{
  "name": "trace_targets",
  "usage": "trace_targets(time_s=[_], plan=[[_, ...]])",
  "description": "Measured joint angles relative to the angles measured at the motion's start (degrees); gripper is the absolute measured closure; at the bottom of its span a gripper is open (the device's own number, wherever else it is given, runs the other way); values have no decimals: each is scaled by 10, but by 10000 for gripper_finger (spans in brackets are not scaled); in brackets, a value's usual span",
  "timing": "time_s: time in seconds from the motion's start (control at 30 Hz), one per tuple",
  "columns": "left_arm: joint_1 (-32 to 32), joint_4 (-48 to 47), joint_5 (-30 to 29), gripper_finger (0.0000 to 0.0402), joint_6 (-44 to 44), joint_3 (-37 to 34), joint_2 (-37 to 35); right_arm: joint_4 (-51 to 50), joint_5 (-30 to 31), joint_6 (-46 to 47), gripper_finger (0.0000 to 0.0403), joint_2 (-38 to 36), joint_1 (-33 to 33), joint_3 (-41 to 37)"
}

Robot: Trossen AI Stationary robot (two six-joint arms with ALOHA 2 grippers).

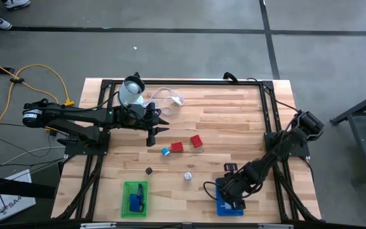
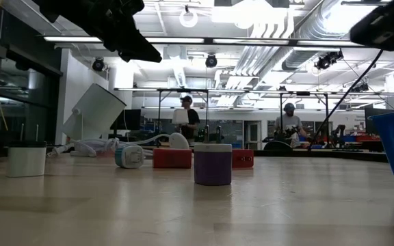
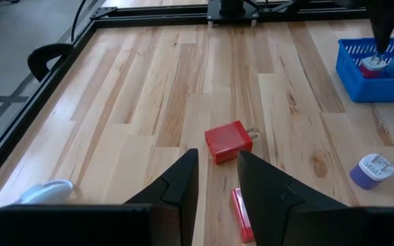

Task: Pick & Place Office items
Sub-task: Put the purple charger adapter into the blue bin

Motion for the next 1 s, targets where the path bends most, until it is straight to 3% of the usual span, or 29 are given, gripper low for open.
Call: trace_targets(time_s=[0.3, 0.63, 1.0], plan=[[0, 0, 0, 304, 0, 0, 0, 85, 5, -61, 237, 0, -35, 0], [0, 0, 0, 304, 0, 0, 0, 197, 82, -218, 237, 0, -75, 0], [0, 0, 0, 304, 0, 0, 0, 289, 79, -285, 237, 17, -128, 0]])
